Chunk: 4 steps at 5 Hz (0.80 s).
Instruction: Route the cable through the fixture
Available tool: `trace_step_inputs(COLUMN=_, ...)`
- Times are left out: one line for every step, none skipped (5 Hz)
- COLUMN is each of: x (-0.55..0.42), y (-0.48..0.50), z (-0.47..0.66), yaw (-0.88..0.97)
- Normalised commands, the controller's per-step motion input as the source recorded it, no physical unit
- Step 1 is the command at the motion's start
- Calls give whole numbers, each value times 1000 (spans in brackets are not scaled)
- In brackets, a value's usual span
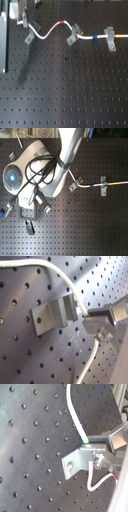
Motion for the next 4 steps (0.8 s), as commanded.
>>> trace_step_inputs(x=-12, y=-183, z=-151, yaw=0)
trace_step_inputs(x=184, y=-335, z=44, yaw=-254)
trace_step_inputs(x=83, y=-355, z=-1, yaw=-263)
trace_step_inputs(x=8, y=-139, z=143, yaw=0)
